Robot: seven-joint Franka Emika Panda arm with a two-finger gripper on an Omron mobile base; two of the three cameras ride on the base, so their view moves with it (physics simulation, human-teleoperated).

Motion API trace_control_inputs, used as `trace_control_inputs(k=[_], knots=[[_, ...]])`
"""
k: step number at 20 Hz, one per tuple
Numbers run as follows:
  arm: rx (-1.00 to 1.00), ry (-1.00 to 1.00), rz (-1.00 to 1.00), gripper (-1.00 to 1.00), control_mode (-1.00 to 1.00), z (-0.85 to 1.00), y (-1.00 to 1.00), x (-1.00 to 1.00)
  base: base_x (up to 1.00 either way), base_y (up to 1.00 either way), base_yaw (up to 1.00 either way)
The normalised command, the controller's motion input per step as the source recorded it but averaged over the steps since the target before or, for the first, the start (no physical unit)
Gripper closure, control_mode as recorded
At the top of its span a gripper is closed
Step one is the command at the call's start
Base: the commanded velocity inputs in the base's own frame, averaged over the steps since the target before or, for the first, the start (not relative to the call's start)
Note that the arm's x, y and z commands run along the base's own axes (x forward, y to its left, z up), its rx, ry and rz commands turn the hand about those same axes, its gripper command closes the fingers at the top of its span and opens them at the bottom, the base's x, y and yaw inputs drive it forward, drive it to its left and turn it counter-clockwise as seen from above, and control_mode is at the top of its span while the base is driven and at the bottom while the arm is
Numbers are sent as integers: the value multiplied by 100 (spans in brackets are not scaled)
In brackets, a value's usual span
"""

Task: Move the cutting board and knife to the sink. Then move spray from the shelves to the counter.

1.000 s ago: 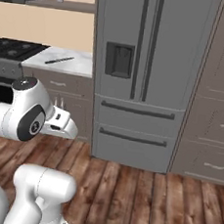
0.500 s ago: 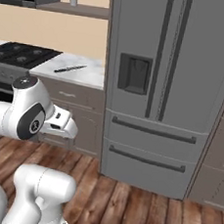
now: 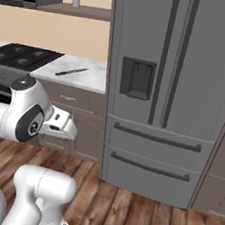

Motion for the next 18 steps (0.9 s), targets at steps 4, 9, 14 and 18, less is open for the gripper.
trace_control_inputs(k=[4,9,14,18], knots=[[0,0,0,-100,100,0,0,0,100,0,-12],[0,0,0,-100,100,0,0,0,76,15,-9],[0,0,0,-100,100,0,0,0,8,92,-7],[0,0,0,-100,100,0,0,0,12,100,-11]])
